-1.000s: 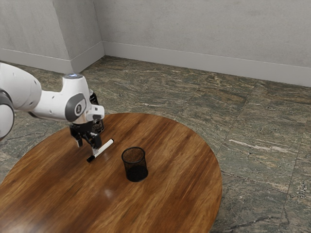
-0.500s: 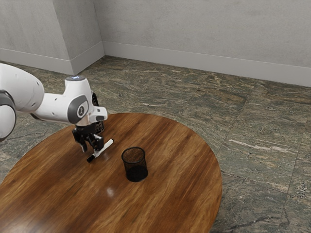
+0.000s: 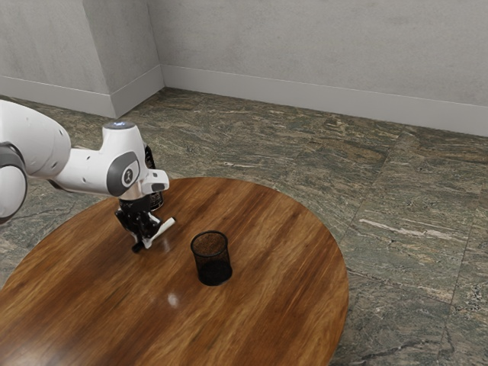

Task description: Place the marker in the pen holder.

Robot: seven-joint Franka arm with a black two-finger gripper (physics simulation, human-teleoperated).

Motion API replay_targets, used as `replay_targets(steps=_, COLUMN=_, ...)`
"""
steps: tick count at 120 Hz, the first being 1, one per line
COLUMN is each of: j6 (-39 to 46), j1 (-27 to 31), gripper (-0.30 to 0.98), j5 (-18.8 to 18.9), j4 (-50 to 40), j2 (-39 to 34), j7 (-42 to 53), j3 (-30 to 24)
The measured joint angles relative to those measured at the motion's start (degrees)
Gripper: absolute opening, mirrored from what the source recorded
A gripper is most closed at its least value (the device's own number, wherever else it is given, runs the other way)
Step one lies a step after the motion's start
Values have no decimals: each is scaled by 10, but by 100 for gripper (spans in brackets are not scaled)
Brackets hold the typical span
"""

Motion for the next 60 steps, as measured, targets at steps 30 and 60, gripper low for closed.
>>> replay_targets(steps=30, j6=-2, j1=-1, gripper=-8, j5=7, j4=0, j2=-14, j7=-17, j3=-4)
replay_targets(steps=60, j6=-81, j1=-26, gripper=-10, j5=22, j4=1, j2=-129, j7=-34, j3=-6)
